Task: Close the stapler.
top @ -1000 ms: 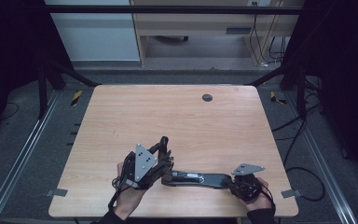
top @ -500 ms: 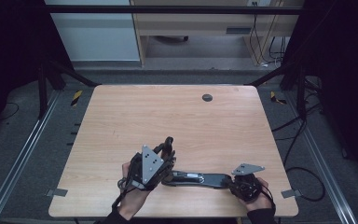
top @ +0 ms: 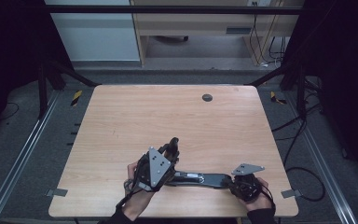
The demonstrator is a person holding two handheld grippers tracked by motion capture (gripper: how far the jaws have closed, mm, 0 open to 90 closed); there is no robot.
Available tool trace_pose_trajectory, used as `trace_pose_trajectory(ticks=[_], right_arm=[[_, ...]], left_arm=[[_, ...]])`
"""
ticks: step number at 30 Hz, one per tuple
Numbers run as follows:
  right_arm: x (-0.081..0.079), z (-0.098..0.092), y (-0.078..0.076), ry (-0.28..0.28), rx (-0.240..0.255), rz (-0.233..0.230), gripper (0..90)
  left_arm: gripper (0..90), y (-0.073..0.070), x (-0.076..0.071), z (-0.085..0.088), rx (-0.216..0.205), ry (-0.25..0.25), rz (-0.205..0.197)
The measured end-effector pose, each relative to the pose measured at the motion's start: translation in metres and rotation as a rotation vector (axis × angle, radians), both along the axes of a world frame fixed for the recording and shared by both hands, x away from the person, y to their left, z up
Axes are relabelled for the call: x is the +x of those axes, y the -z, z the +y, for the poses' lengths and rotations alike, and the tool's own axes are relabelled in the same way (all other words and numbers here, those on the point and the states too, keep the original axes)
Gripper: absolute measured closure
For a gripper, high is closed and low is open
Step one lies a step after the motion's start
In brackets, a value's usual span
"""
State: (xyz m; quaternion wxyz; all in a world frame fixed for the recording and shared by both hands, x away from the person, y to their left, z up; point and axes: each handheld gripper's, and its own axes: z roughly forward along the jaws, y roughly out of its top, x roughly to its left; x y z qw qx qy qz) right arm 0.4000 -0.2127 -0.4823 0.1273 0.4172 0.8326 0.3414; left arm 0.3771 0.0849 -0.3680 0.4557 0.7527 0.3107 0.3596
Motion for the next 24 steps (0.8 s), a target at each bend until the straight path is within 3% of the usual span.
trace_pose_trajectory(ticks=[24], right_arm=[[0.0, 0.0, 0.0, 0.0, 0.001, 0.001, 90.0]], left_arm=[[59.4, 0.006, -0.005, -0.022, 0.059, -0.022, -0.054]])
